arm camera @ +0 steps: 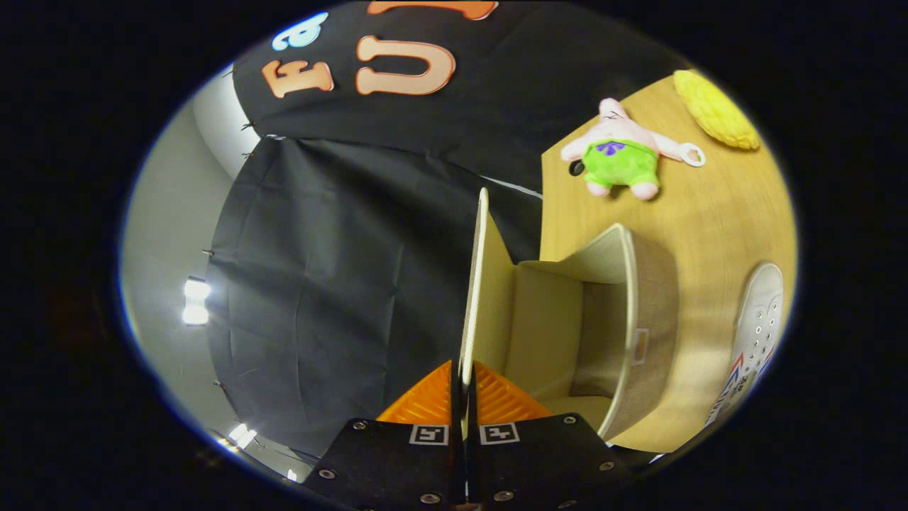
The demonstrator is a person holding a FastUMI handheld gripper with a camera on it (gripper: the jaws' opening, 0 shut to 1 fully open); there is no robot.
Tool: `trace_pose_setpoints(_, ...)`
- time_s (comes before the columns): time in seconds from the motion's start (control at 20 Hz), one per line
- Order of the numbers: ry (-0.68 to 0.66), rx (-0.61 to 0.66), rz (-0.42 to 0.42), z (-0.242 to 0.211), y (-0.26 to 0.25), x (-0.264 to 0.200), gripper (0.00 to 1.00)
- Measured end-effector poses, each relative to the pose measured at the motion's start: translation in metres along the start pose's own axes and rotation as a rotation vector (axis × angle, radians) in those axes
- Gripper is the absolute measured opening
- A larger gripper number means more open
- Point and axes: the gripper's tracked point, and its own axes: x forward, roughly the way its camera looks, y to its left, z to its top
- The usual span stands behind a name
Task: Open the storage box then place both shoes into the box .Put the left shoe in first, then the right shoe, with the right side of both shoes facing outward in a uniform manner.
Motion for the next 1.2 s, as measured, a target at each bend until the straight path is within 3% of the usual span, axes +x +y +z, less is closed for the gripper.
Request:
trace_pose_setpoints(0.3, 0.05, -0.051, 0.018, -0.018, 0.055, 0.067, 0.04)
trace_pose_setpoints(0.4, 0.024, -0.115, -0.009, -0.024, 0.067, 0.091, 0.13)
trace_pose_setpoints(0.5, 0.054, -0.191, 0.005, -0.039, 0.08, 0.111, 0.4)
trace_pose_setpoints(0.55, 0.084, -0.213, 0.01, -0.054, 0.078, 0.111, 0.62)
trace_pose_setpoints(0.6, 0.104, -0.219, -0.01, -0.062, 0.071, 0.113, 0.7)
trace_pose_setpoints(0.65, 0.103, -0.224, -0.027, -0.061, 0.07, 0.117, 0.88)
trace_pose_setpoints(0.7, 0.086, -0.236, -0.04, -0.055, 0.067, 0.115, 0.92)
trace_pose_setpoints(0.9, -0.03, -0.306, -0.134, -0.022, 0.05, 0.083, 0.95)
trace_pose_setpoints(1.2, -0.169, -0.397, -0.484, 0.017, -0.087, -0.003, 0.96)
